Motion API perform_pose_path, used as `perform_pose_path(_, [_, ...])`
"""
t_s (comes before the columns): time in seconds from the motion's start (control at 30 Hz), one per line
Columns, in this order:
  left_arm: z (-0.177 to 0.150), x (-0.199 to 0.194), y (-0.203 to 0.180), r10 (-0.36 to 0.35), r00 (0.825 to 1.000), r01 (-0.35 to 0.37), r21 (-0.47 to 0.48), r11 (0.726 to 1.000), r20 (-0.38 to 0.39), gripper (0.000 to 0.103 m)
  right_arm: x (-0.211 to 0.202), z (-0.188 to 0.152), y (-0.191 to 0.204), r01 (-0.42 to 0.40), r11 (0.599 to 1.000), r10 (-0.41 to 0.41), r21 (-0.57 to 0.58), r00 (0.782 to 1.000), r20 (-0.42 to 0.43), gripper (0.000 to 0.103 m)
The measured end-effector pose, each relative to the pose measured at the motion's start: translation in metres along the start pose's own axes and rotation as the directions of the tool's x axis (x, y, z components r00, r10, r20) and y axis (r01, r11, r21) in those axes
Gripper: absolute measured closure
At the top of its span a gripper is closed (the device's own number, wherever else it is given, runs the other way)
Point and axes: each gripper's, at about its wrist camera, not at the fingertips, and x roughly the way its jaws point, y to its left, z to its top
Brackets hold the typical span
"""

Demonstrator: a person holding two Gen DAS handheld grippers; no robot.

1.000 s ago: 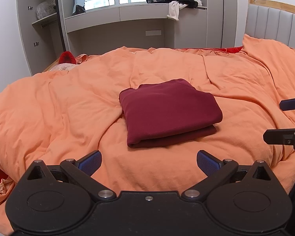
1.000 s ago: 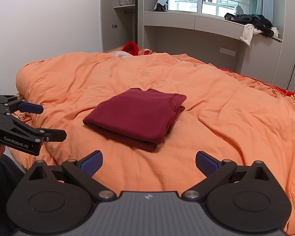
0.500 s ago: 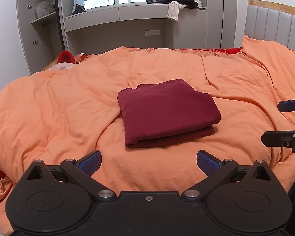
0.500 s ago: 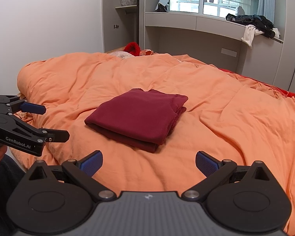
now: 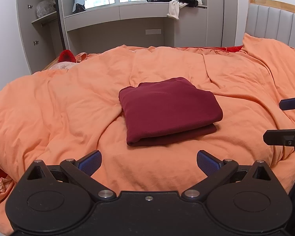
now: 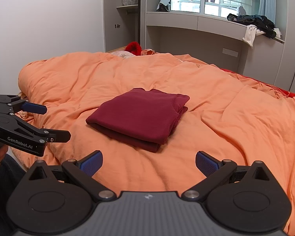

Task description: Fold small clothes

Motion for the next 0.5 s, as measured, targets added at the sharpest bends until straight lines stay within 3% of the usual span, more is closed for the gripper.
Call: perform_pose_path(0.5, [-0.0002, 0.0029, 0.0003, -0.003, 1.000, 0.003, -0.003, 1.000, -0.006, 0.000, 0.0007, 0.0001, -0.0046, 0.006, 1.000, -0.006, 0.009, 1.000, 0.015, 0.000])
